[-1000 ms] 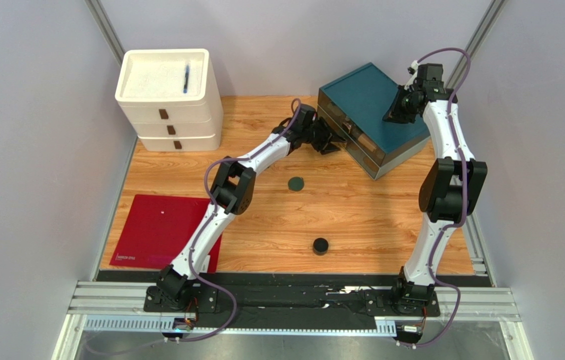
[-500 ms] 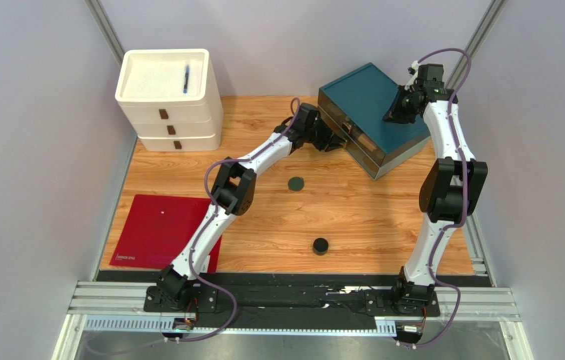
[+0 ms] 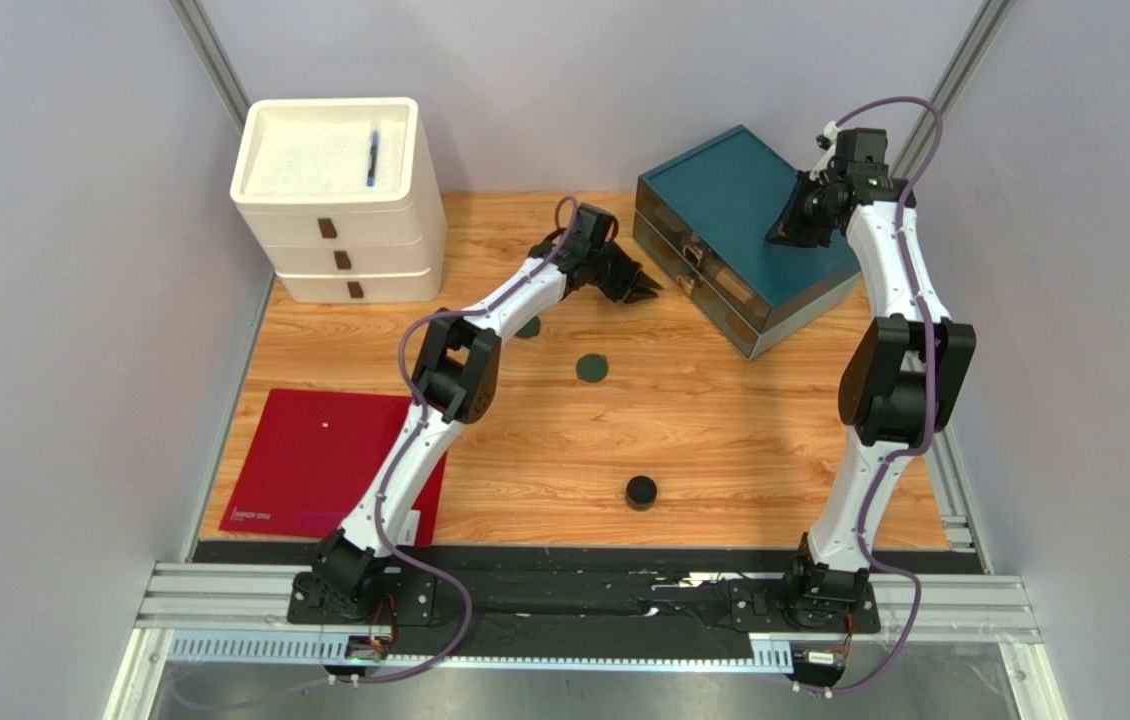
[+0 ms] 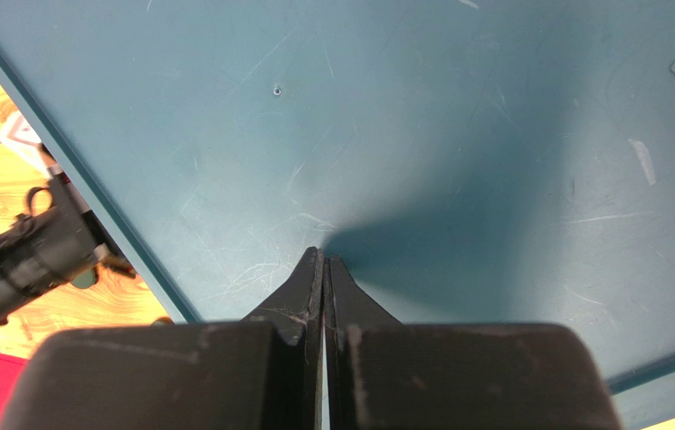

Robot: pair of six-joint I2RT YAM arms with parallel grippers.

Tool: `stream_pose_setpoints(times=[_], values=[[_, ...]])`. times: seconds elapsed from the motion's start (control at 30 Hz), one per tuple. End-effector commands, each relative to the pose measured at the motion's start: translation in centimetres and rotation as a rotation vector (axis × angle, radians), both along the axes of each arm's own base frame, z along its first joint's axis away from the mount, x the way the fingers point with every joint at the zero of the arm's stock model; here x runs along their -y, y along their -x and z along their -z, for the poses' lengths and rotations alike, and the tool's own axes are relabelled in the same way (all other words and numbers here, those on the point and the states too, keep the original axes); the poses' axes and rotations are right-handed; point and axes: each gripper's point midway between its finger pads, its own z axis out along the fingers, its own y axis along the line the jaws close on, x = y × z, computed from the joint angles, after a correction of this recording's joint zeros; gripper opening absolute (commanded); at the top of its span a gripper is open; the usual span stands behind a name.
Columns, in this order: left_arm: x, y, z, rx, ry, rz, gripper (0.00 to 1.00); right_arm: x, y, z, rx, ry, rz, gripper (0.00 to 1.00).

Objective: Organize the makeup

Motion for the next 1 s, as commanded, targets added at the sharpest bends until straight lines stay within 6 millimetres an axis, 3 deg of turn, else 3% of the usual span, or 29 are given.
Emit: stream_pose_setpoints(times=[0.0, 0.1, 0.3, 0.43, 0.7, 0.97], values=[[-2.4, 0.7, 0.2, -0.026, -0.074, 0.019, 0.24, 1.8, 4.2, 6.1, -0.251, 0.052, 0.041, 0.00], [-1.9, 0.0, -1.3, 0.065, -0.048, 0.054, 0.26, 1.8, 4.2, 6.2, -0.254, 0.050, 0.041, 0.00], [-0.8, -1.1, -4.2, 0.153, 0.045, 0.041, 0.42, 1.8, 4.3, 6.3, -0.257, 0.050, 0.041, 0.00], [0.6, -1.5, -6.1, 0.207, 0.097, 0.047, 0.47, 1.8, 4.2, 6.4, -0.258, 0.049, 0.045, 0.00], [2.7, -0.9, -6.6, 0.225, 0.150, 0.060, 0.47, 1.8, 4.2, 6.5, -0.261, 0.049, 0.041, 0.00], [3.3, -0.3, -5.9, 0.203, 0.123, 0.064, 0.44, 1.8, 4.2, 6.8, -0.267, 0.049, 0.041, 0.00]])
